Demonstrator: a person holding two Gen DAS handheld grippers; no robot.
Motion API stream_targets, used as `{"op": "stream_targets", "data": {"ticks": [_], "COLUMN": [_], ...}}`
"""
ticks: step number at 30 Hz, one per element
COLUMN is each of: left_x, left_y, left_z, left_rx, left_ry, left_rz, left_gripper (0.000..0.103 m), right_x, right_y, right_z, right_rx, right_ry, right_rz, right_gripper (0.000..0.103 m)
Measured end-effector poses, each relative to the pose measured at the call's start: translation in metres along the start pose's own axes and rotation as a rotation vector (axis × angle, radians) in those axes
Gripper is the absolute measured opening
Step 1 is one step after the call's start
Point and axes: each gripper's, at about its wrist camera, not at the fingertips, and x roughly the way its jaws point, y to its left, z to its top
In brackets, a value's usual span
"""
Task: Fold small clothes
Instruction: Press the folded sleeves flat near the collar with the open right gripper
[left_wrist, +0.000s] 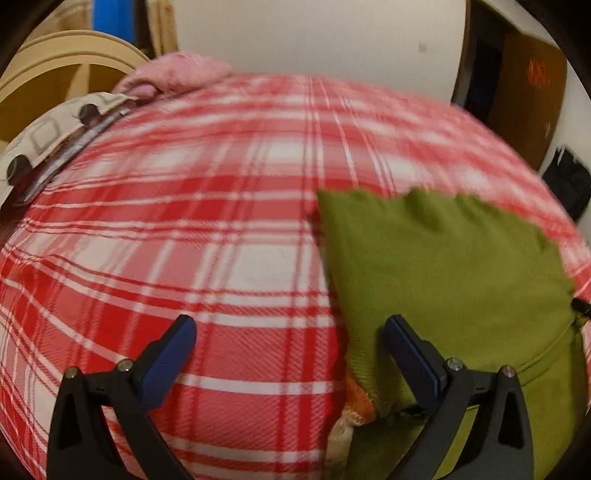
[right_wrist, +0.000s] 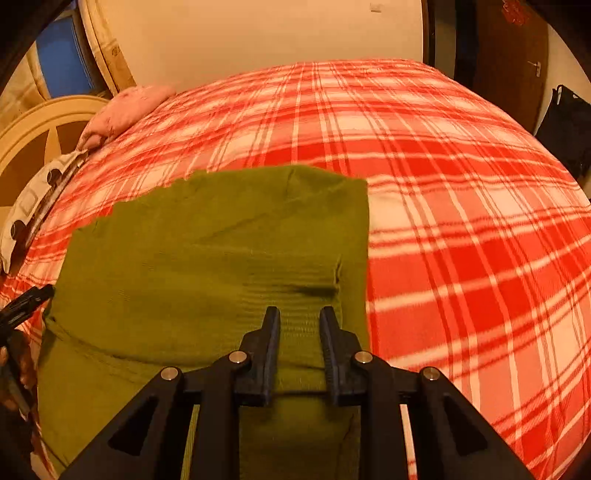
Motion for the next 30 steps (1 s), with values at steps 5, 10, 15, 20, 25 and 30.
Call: {"op": "stream_targets", "data": {"ticks": [5,10,15,20,25,30], "left_x": [-0.001,-0.014,-0.035,-0.028,-0.042,-0.058], "left_y": [-0.007,0.005,-0.002,-0.004,-0.002,-0.003], "left_z": [-0.011,-0.018,-0.038,-0.046,-0.052,-0.065], "left_rx": [0.042,-0.021,-0.022,-0.011,-0.013,-0.017], "left_ry": [-0.021,-0.013,-0.044,-0.002,-0.015,-0.026], "left_rz": [0.035,0.026,-0.008,0.005,-0.007,-0.022], "left_gripper": [0.103,0.103,0.103,0.103,0.103,0.103], "right_x": [-0.004,-0.02,-0.018,-0.014,-0.036,-0.059], "right_y": [0.006,0.005,0.029,0.019,0.024,0.033], "right_z": [-0.013,-0.015,-0.033,-0.039,-0.051,-0.079], "right_rx": [-0.081,-0.077,-0.129,-0.04,-0.016,-0.026], "right_ry": [0.012,-0.069,-0.052,-0.065,-0.067,-0.085], "right_rz": [-0.095,-0.099,-0.059,-0.026,0.003,0.01], "right_gripper": [0.023,0.023,0.035,0.035,0.035,0.035]}}
